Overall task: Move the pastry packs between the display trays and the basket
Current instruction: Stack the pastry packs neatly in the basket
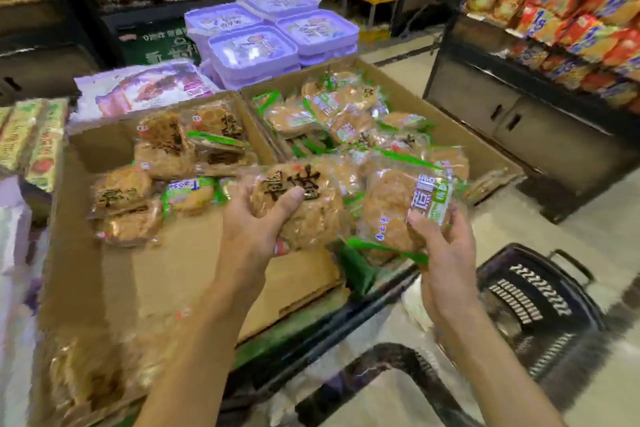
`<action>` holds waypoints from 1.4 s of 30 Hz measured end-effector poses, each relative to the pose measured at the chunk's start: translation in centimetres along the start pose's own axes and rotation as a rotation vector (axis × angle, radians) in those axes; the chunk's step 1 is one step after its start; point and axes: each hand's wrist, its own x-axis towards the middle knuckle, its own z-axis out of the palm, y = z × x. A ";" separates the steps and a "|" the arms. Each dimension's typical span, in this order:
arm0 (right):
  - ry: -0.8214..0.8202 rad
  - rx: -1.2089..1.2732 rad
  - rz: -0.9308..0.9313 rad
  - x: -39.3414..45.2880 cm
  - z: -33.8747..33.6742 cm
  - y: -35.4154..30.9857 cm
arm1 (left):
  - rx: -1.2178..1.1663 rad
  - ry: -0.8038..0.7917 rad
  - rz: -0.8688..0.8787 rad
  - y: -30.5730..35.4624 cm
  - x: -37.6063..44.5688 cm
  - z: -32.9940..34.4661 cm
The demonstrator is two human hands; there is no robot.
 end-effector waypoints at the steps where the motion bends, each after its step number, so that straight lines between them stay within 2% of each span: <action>1: 0.038 -0.013 -0.021 -0.4 -3.0 -0.8 | -0.005 -0.049 -0.026 -0.4 -1.6 3.0; 4: 0.163 -0.040 -0.057 -2.3 -13.4 -3.3 | -0.027 -0.181 -0.100 -2.6 -6.3 11.9; 8: 0.416 -0.043 -0.089 -6.0 -27.1 -5.5 | -0.015 -0.374 -0.220 -6.2 -13.3 23.7; 13: 0.624 -0.055 -0.080 -9.8 -40.9 -6.7 | 0.035 -0.593 -0.345 -10.9 -20.1 35.7; 18: 0.741 -0.106 -0.034 -9.5 -50.5 -6.1 | 0.083 -0.684 -0.400 -15.7 -22.4 45.2; 22: 0.734 -0.178 0.026 -5.4 -56.8 -5.3 | 0.087 -0.675 -0.452 -20.1 -22.4 52.2; 25: 0.682 -0.235 0.098 -0.7 -60.6 -4.9 | 0.121 -0.621 -0.469 -23.1 -21.5 56.6; 32: 0.344 -0.351 0.269 11.8 -66.0 -5.3 | 0.066 -0.265 -0.541 -27.2 -17.7 61.1; 38: -0.117 -0.519 0.404 23.4 -67.5 -2.2 | 0.114 0.129 -0.536 -29.7 -16.1 59.8; 40: -0.321 -0.616 0.458 27.6 -67.9 0.6 | 0.125 0.305 -0.555 -31.6 -15.6 59.0; 42: -0.479 -0.699 0.484 30.7 -68.4 2.7 | 0.148 0.390 -0.571 -33.0 -15.6 59.3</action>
